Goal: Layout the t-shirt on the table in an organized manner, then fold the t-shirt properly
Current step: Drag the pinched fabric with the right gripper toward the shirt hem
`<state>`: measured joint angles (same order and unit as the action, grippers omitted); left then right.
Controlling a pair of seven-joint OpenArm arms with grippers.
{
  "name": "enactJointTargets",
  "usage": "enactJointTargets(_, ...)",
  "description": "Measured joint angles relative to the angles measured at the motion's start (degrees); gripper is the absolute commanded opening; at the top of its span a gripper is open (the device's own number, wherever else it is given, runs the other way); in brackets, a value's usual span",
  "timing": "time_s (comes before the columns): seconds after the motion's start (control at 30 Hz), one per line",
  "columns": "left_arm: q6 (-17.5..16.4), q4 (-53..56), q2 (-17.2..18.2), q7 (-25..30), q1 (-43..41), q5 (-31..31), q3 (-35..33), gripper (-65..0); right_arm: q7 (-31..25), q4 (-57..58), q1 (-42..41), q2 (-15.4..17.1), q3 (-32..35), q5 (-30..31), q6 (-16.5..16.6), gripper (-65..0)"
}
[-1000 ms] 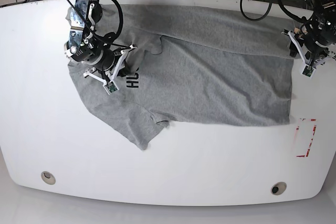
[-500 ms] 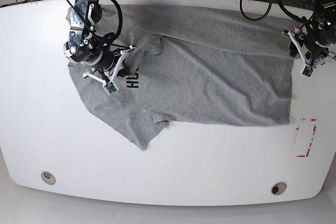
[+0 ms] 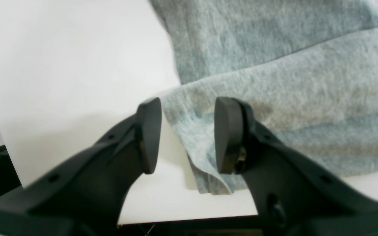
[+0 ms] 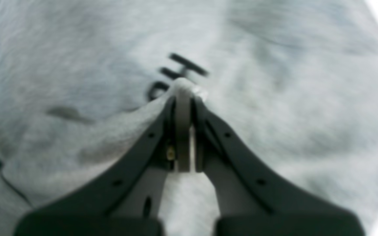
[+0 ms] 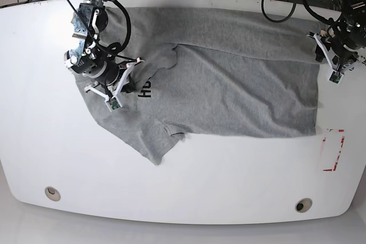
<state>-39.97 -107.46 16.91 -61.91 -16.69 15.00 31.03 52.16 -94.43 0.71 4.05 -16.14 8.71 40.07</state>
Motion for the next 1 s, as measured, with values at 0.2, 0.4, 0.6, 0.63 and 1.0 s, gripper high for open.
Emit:
enactJointTargets(0.2, 0.0, 0.0, -0.1, 0.0, -0.8, 0.0, 0.0, -39.6, 0.0, 0.0, -0.6, 0.4, -0.3, -0.6, -0.2, -64.4)
enactJointTargets(0.4, 0.0, 0.0, 0.0, 0.0, -0.7, 0.0, 0.0, -39.6, -0.1, 0.0, -0.7, 0.4, 0.0, 0.1, 0.0, -48.7)
enactJointTargets(0.6, 0.0, 0.0, -0.1, 0.0, -0.6, 0.0, -0.1, -39.6, 0.0, -0.4, -0.7, 0.8, -0.1, 0.0, -0.1, -22.0)
enactJointTargets(0.63, 0.0, 0.0, -0.1, 0.0, -0.6, 0.0, -0.1, -39.6, 0.0, -0.7, -0.6, 0.7, -0.1, -0.3, -0.1, -18.5)
enactJointTargets(1.0, -0.1, 0.0, -0.2, -0.2, 5.0, -0.2, 0.0, -39.6, -0.7, 0.7, -5.4, 4.9, -3.0, 0.1, 0.2, -18.1)
